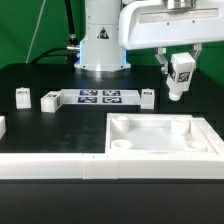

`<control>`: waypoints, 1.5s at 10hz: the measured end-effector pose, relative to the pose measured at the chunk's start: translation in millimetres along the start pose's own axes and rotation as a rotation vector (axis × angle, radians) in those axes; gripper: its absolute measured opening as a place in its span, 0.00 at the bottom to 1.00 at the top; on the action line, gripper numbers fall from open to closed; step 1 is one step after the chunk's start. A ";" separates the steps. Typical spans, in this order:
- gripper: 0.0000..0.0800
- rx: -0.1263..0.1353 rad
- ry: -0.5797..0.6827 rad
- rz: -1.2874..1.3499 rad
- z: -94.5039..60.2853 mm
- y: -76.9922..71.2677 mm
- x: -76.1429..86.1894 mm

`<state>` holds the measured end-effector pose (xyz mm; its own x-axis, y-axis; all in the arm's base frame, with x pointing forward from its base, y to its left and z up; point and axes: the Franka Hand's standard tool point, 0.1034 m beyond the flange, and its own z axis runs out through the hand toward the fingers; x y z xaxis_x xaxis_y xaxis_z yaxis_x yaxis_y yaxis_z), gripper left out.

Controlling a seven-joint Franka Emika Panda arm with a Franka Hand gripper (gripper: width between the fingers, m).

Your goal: Assemble one leg

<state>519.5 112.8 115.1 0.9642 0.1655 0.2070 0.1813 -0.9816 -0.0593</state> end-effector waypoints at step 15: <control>0.36 -0.006 0.166 -0.116 38.4 26.0 87.8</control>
Offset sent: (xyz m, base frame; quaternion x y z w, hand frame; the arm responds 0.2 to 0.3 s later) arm 0.0630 -0.0026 -0.0027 0.0044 0.0297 -0.0494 0.9983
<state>616.3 105.4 94.2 0.8917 0.2606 0.3700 0.2882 -0.9574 -0.0202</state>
